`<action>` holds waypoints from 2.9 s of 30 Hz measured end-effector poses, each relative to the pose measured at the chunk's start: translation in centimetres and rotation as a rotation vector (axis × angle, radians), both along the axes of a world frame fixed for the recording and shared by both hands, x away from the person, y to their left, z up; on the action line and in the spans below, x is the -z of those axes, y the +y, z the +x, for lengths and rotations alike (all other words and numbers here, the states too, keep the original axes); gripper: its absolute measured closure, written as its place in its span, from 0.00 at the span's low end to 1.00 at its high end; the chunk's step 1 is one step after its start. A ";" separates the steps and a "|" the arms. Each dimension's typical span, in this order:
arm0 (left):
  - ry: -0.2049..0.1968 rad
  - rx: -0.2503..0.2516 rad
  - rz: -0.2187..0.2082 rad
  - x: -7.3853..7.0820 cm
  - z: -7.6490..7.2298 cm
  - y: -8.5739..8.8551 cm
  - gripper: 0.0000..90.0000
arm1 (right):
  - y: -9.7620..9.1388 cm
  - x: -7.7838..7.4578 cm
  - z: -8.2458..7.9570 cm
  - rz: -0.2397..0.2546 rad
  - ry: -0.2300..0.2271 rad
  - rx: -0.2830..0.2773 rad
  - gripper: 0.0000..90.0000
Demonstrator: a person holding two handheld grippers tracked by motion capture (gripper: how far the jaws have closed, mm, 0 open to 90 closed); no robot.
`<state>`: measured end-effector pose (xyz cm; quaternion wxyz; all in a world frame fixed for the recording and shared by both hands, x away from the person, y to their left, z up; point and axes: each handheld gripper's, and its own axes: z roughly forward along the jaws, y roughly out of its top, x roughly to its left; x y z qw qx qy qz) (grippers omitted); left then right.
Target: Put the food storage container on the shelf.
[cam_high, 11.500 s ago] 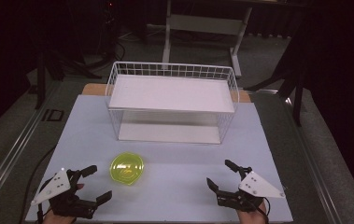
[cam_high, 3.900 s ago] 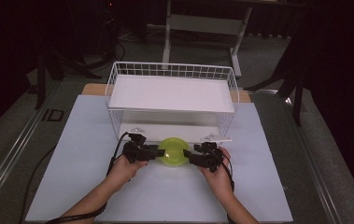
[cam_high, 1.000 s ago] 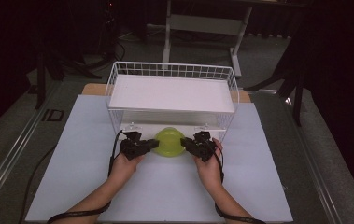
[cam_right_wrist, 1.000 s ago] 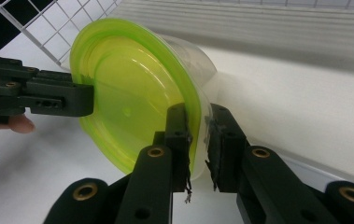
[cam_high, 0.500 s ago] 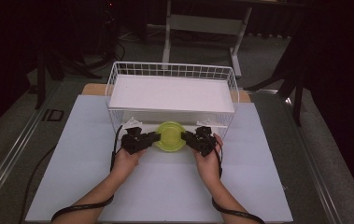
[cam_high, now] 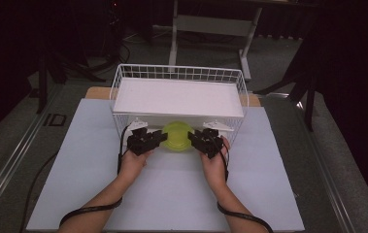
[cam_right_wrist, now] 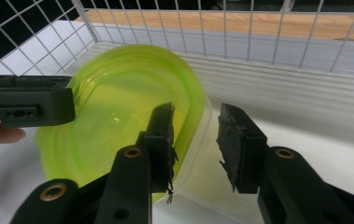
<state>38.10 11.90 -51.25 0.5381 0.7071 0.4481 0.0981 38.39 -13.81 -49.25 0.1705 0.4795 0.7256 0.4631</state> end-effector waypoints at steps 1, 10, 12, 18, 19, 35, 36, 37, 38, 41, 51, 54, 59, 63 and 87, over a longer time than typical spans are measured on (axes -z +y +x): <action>0.000 0.000 0.000 0.0 0.0 0.0 0.74 | 0.0 0.0 0.0 0.000 0.000 0.000 0.72; -0.052 -0.058 0.060 -0.1 0.7 -0.6 0.62 | 0.3 0.3 0.9 -0.006 0.001 0.041 0.63; -0.049 -0.070 0.068 -0.1 0.9 -0.6 0.60 | 0.3 0.3 1.1 -0.004 0.005 0.047 0.61; -0.064 -0.060 0.047 -0.6 0.4 -0.1 0.59 | 0.1 0.3 0.7 -0.022 -0.028 0.032 0.56; -0.064 -0.060 0.047 -0.6 0.4 -0.1 0.59 | 0.1 0.2 0.5 -0.023 -0.034 0.031 0.56; -0.080 0.061 -0.039 -1.2 -4.8 2.3 0.35 | -0.2 -0.5 -3.9 -0.017 -0.046 -0.040 0.90; -0.084 0.060 -0.038 -1.1 -5.2 2.4 0.28 | -0.1 -0.3 -4.2 -0.021 -0.036 -0.047 0.95; -0.081 0.051 -0.030 -1.0 -5.6 2.5 0.28 | 0.0 0.0 -4.3 -0.026 -0.025 -0.056 0.97; -0.072 0.044 -0.029 -0.8 -5.9 2.6 0.27 | 0.1 0.3 -4.5 -0.033 -0.022 -0.058 1.00; -0.077 0.019 0.009 -0.3 -6.8 2.5 0.08 | 0.6 1.1 -4.8 -0.045 -0.014 -0.068 1.00; -0.135 -0.040 0.079 0.3 -8.7 2.9 0.01 | 2.4 2.6 -4.1 -0.058 0.024 -0.085 1.00; -0.149 -0.054 0.058 0.2 -8.7 3.1 0.01 | 2.9 2.8 -3.8 -0.061 0.023 -0.081 1.00; -0.155 -0.054 0.060 0.3 -8.8 3.3 0.01 | 3.8 3.0 -3.1 -0.074 0.028 -0.080 1.00; -0.149 -0.049 0.062 0.4 -8.8 3.3 0.01 | 4.4 3.1 -2.5 -0.069 0.024 -0.073 1.00; -0.160 -0.028 0.066 0.3 -9.1 3.2 0.01 | 6.0 3.1 0.8 -0.070 0.038 -0.030 0.99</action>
